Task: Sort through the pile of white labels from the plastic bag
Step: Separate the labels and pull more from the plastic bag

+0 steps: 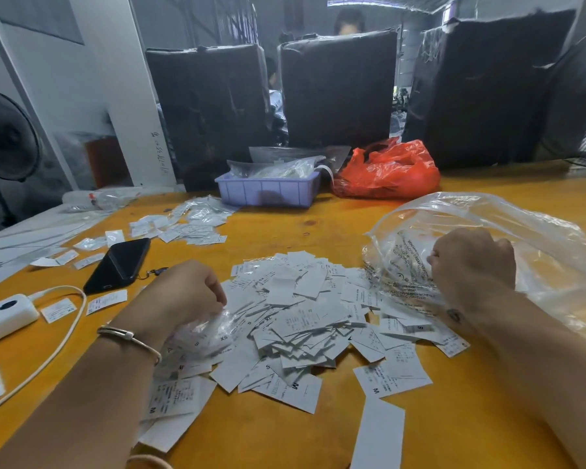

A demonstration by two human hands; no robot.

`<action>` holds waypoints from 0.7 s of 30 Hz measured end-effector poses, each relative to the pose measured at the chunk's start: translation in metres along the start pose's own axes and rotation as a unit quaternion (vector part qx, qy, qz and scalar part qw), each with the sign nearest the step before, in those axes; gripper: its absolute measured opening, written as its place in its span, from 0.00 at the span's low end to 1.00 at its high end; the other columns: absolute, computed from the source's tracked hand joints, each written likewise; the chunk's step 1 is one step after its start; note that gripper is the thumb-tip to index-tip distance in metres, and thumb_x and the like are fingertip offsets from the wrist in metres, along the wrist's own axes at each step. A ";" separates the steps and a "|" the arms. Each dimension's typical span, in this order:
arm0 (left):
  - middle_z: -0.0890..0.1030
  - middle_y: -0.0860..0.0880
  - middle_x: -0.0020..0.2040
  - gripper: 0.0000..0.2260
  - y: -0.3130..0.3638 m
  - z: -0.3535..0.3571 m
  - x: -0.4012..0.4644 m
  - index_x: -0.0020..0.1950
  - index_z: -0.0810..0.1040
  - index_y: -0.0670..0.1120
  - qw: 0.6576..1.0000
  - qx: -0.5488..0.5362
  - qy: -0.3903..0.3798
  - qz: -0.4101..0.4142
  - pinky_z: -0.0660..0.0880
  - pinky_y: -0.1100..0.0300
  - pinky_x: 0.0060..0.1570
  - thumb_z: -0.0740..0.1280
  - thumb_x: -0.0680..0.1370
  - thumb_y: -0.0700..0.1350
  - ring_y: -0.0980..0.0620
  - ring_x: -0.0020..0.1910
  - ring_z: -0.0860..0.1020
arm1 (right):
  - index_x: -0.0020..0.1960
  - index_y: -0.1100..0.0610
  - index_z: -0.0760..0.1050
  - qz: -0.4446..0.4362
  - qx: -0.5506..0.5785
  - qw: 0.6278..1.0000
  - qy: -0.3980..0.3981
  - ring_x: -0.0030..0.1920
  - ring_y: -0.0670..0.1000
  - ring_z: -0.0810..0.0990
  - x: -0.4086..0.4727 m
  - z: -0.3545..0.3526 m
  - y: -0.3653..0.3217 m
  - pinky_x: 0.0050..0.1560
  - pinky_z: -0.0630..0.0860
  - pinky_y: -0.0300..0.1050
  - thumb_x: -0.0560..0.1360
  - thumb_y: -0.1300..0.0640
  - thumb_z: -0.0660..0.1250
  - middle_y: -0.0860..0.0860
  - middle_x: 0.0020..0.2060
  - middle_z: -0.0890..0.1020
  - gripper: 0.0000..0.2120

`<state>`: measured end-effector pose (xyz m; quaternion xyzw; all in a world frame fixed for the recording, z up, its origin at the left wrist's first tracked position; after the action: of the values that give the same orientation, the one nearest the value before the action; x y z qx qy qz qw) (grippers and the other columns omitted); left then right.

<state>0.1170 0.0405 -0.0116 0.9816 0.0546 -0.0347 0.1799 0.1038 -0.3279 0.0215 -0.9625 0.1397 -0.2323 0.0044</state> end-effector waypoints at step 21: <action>0.83 0.56 0.55 0.29 0.110 0.023 -0.051 0.68 0.72 0.57 0.899 -0.308 -0.079 0.299 0.79 0.63 0.52 0.73 0.69 0.56 0.62 0.55 0.80 | 0.43 0.61 0.83 -0.216 0.645 0.697 -0.229 0.31 0.49 0.79 -0.067 -0.018 -0.113 0.31 0.73 0.36 0.66 0.53 0.71 0.55 0.32 0.84 0.12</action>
<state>0.0781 -0.0744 0.0095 0.8410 -0.2481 -0.0385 0.4792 0.0687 -0.2000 0.0163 -0.7512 -0.2611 -0.0324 0.6054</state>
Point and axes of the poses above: each hand's wrist, its own x-axis towards the middle knuckle, its own z-axis out of the palm, y = z × x, the point moved 10 cm from there along x, towards the middle knuckle
